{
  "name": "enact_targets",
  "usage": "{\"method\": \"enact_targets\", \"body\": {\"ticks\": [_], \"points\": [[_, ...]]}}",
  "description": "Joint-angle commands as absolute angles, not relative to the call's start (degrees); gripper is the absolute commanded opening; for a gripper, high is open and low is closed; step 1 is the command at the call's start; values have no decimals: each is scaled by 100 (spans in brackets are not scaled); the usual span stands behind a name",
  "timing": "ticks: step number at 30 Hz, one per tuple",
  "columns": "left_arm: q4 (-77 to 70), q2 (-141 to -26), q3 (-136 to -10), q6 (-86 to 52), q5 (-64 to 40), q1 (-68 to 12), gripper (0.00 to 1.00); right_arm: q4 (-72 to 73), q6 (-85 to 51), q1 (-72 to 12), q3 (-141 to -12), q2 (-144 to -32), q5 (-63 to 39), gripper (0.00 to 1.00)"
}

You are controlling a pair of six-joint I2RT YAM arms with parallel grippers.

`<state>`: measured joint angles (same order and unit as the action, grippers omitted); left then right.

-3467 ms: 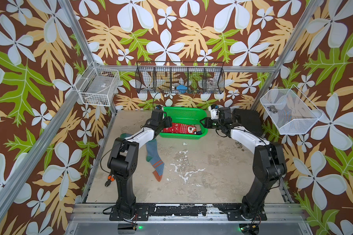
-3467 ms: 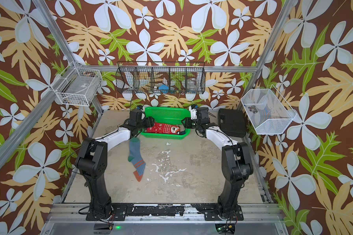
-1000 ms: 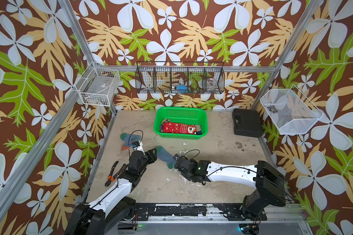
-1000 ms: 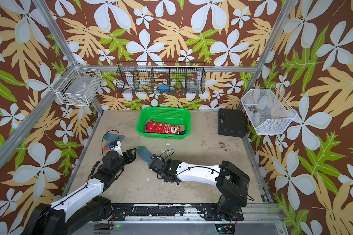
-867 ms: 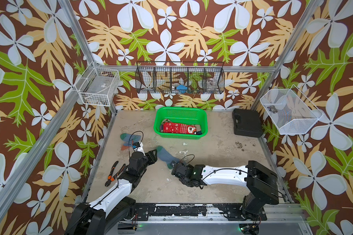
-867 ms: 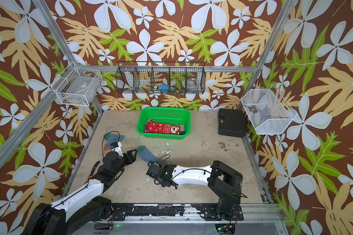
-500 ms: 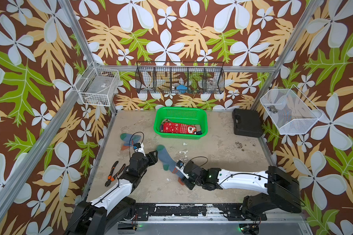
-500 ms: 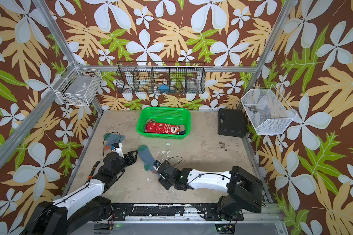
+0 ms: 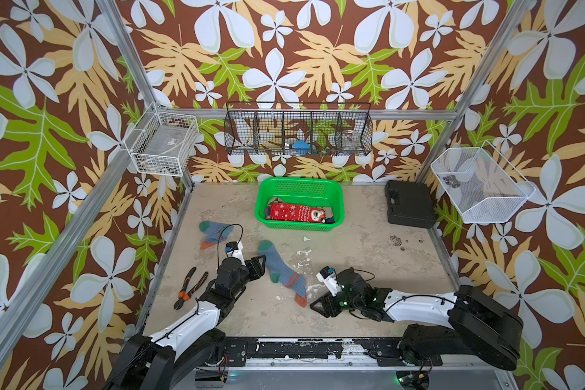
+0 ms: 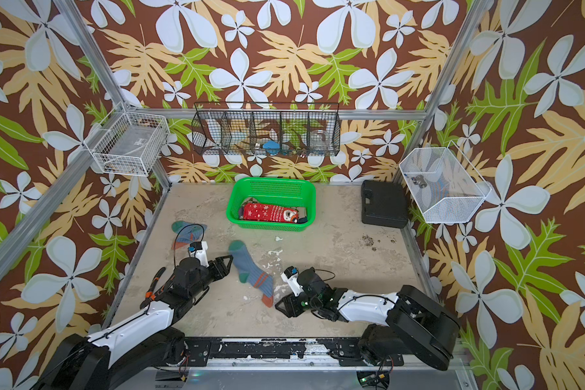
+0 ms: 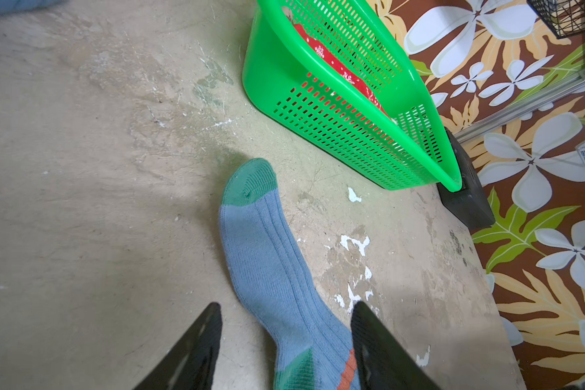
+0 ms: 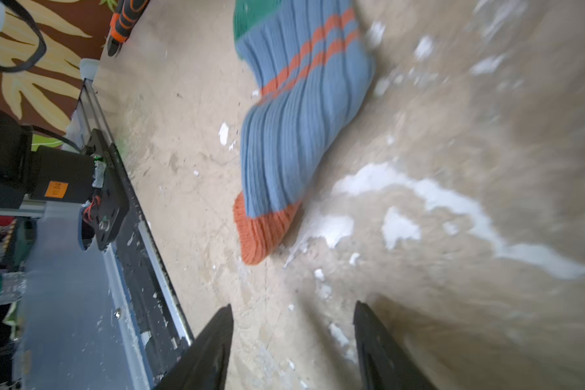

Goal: Place the socks together as a pair
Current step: Flatten out the sock at the center of the board.

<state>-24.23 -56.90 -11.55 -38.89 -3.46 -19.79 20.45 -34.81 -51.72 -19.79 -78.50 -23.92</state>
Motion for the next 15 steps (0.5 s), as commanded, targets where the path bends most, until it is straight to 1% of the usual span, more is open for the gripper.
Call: {"method": "enact_targets", "body": {"ticks": [1, 3, 6, 9, 12, 14, 15], "points": [[-2587, -5697, -1159, -3904, -307, -1995, 64, 3343, -4240, -5286, -1888, -8086, -2541, 61], [-2619, -5743, -1155, -3909, -310, -2012, 64, 3670, -4409, -5300, -1864, -8229, -2514, 60], [-2651, -5796, -1180, -3921, -342, -2030, 64, 3918, -4543, -5317, -1945, -8475, -2423, 54], [-2622, -5735, -1195, -3911, -334, -2040, 64, 3650, -4553, -5317, -2104, -8710, -2078, 41], [-2582, -5664, -1195, -3877, -288, -2039, 64, 3359, -4497, -5317, -2238, -8880, -1728, 39], [-2585, -5670, -1187, -3867, -273, -2040, 63, 3392, -4497, -5316, -2273, -8958, -1645, 31], [-2609, -5691, -1182, -3872, -280, -2039, 63, 3395, -4497, -5317, -2292, -9004, -1639, 23]]}}
